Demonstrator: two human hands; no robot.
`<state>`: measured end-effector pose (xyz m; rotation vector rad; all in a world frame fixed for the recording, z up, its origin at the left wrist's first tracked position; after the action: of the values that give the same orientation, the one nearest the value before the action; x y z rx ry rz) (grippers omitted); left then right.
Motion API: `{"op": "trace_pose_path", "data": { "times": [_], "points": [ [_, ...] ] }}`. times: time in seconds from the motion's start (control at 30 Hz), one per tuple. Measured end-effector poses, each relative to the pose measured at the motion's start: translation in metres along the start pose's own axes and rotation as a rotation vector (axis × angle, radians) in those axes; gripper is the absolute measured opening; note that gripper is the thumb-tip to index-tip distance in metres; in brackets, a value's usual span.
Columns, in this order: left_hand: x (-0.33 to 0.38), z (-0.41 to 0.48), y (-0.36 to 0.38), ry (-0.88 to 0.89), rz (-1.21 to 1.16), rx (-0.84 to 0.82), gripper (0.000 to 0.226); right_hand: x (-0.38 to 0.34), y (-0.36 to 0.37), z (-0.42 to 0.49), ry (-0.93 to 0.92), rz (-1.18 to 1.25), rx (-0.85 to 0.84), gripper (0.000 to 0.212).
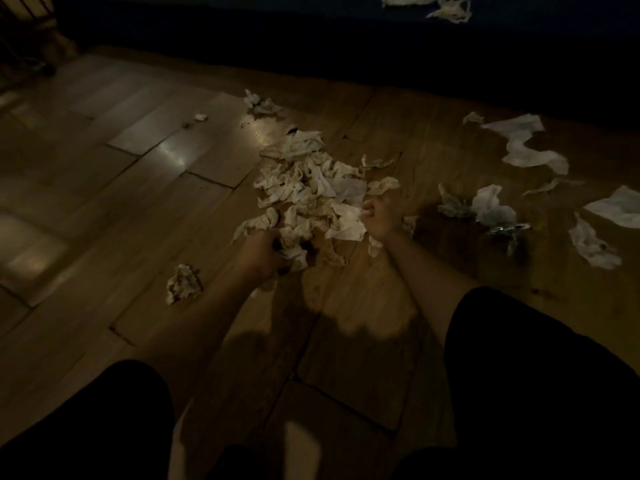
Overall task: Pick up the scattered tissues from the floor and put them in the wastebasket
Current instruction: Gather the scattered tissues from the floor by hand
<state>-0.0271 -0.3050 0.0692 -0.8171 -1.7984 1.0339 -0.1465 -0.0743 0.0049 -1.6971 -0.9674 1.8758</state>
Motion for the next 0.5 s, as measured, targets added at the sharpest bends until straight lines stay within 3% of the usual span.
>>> {"op": "trace_pose_path", "data": {
  "times": [0.07, 0.13, 0.2, 0.3, 0.5],
  "points": [
    [-0.013, 0.003, -0.014, 0.004, -0.009, 0.033, 0.026, -0.001, 0.034, -0.011, 0.104, -0.007, -0.204, 0.089],
    [-0.026, 0.002, -0.019, 0.014, 0.010, 0.063, 0.030, -0.017, 0.061, -0.028, -0.002, -0.155, -0.309, 0.101],
    [-0.039, -0.002, -0.019, 0.007, 0.023, 0.065, 0.034, -0.036, 0.072, -0.050, -0.173, -0.342, -0.231, 0.086],
    [-0.062, -0.012, -0.017, -0.047, 0.007, 0.052, 0.039, -0.044, 0.072, -0.075, -0.339, -0.436, -0.047, 0.050],
    [-0.124, -0.043, -0.041, -0.181, -0.121, 0.158, 0.043, -0.048, 0.058, -0.066, -0.303, -0.182, 0.004, 0.028]
  ]
}}
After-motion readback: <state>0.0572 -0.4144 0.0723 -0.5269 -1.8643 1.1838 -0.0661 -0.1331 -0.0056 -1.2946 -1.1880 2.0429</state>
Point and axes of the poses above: each hand's wrist, its own z-axis towards the middle knuckle, its own y-axis out of the palm, x = y × z, the point moved 8 cm from there along z, towards the middle knuckle, and after that the axes turned 15 degrees about -y, right-handed, at the moved point
